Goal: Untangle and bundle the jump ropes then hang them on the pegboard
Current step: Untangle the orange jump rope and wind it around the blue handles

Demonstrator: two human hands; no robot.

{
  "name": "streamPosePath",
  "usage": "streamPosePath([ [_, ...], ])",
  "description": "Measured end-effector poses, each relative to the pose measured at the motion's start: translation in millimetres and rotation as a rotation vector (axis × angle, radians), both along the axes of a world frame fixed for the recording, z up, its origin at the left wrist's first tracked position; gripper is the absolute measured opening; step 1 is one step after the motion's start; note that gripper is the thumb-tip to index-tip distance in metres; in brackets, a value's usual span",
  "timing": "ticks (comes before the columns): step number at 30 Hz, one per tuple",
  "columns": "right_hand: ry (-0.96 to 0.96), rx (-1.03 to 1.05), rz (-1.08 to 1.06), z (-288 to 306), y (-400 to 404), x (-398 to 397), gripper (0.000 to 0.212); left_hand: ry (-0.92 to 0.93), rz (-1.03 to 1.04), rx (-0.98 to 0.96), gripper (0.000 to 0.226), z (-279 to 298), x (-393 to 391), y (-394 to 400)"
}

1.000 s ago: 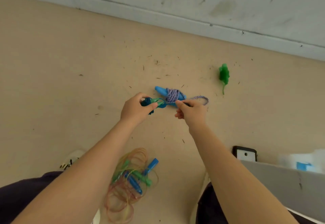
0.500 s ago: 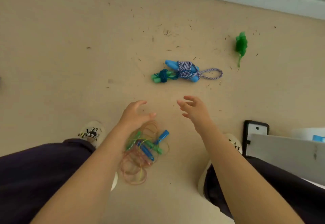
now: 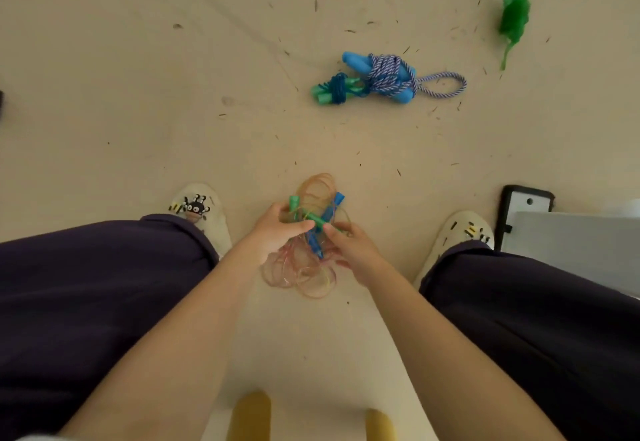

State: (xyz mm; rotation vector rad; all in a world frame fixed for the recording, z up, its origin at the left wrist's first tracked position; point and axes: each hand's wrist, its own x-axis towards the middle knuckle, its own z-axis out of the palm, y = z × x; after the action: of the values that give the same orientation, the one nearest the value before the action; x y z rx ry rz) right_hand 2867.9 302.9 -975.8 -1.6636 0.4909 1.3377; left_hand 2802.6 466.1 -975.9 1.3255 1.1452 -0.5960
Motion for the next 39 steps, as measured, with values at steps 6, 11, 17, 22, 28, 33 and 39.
streamPosePath([
  [6,-0.085,0.088,-0.062,19.8,-2.9,43.0,0.022,-0.163,0.087,-0.185,0.016,19.2,36.2,-8.4],
  [11,-0.236,0.144,-0.128,77.6,-9.5,79.7,0.02,-0.268,0.122,-0.028,0.012,66.5,60.8,1.9],
  [17,-0.511,0.074,-0.012,183.3,-28.3,103.8,0.024,-0.406,0.034,0.087,0.022,155.7,69.3,-9.1],
  [22,-0.769,0.114,0.172,288.7,-43.4,95.7,0.033,-0.393,-0.363,0.213,0.028,246.3,59.8,-6.8],
  [28,-0.985,0.258,0.431,393.4,-43.2,64.9,0.016,-0.476,-0.629,0.451,0.059,349.2,37.1,8.1],
  [33,-1.082,0.379,0.557,442.6,-30.4,38.3,0.021,-0.897,-0.565,0.355,0.051,403.6,15.9,-6.4],
  [39,-1.192,0.366,0.47,462.0,-35.4,35.8,0.017,-1.012,-0.376,0.324,0.013,423.6,-4.3,-5.6],
])
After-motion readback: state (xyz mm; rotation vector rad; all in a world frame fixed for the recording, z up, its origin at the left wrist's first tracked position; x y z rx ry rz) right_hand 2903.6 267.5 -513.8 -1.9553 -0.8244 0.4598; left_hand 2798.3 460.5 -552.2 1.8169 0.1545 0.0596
